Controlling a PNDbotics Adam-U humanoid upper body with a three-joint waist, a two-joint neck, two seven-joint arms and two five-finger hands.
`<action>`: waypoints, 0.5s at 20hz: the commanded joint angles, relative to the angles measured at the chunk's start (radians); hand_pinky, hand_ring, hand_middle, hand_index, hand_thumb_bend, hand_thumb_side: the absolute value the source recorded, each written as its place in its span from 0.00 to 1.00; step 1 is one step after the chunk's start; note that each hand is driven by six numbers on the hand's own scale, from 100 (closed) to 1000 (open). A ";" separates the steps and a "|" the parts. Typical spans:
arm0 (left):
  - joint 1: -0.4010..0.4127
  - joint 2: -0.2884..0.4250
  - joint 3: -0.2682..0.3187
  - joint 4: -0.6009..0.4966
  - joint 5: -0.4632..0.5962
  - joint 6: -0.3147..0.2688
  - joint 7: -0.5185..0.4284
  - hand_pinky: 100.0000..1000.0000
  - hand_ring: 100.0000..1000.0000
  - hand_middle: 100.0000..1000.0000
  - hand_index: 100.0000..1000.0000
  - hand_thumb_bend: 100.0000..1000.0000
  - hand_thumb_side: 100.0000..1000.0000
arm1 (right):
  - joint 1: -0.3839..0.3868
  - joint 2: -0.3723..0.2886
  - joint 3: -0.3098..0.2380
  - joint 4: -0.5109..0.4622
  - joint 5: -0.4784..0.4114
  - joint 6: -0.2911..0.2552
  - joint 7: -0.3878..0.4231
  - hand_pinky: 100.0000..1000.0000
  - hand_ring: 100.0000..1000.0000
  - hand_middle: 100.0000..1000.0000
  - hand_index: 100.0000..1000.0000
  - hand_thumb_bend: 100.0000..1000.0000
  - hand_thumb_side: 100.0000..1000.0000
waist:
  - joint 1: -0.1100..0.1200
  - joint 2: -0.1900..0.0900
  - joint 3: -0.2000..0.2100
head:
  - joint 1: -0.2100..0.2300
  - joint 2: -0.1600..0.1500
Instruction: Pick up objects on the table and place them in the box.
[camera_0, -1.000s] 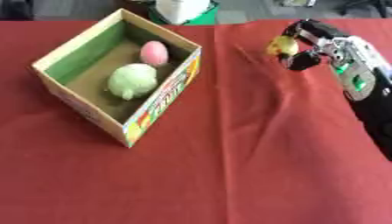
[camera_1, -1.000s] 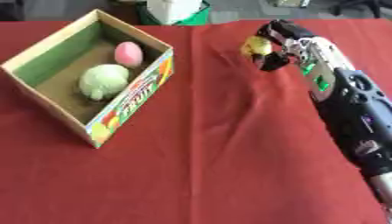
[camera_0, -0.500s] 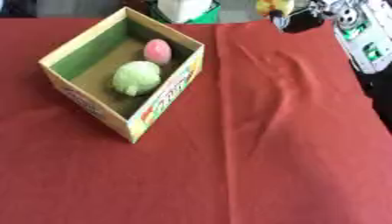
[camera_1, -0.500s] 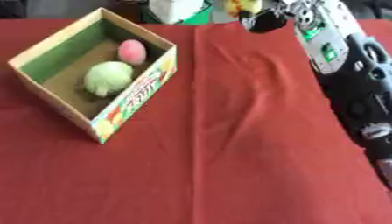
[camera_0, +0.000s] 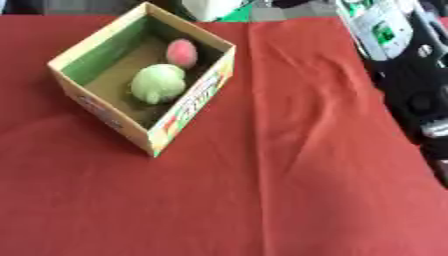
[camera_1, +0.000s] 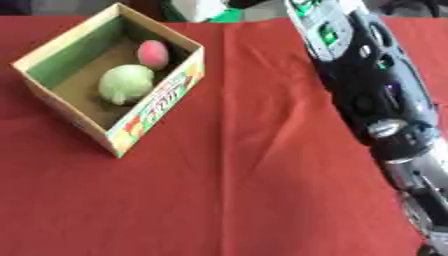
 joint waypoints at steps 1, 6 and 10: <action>-0.021 0.015 0.001 -0.016 0.009 -0.009 0.008 0.58 0.74 0.74 0.82 0.33 1.00 | -0.037 0.042 0.009 -0.015 0.006 -0.001 0.001 0.76 1.00 0.52 0.64 0.00 0.00 | 0.000 -0.030 0.004 | -0.011 0.004; -0.030 0.010 -0.001 -0.016 0.017 -0.017 0.018 0.58 0.74 0.74 0.82 0.33 1.00 | -0.048 0.119 0.030 0.006 0.014 -0.008 0.004 0.76 1.00 0.52 0.64 0.00 0.00 | -0.006 -0.029 0.011 | -0.023 0.008; -0.035 0.007 -0.002 -0.016 0.025 -0.024 0.027 0.58 0.74 0.74 0.82 0.33 1.00 | -0.043 0.171 0.043 0.043 0.041 -0.011 -0.006 0.75 1.00 0.52 0.64 0.00 0.00 | -0.008 -0.027 0.020 | -0.034 0.010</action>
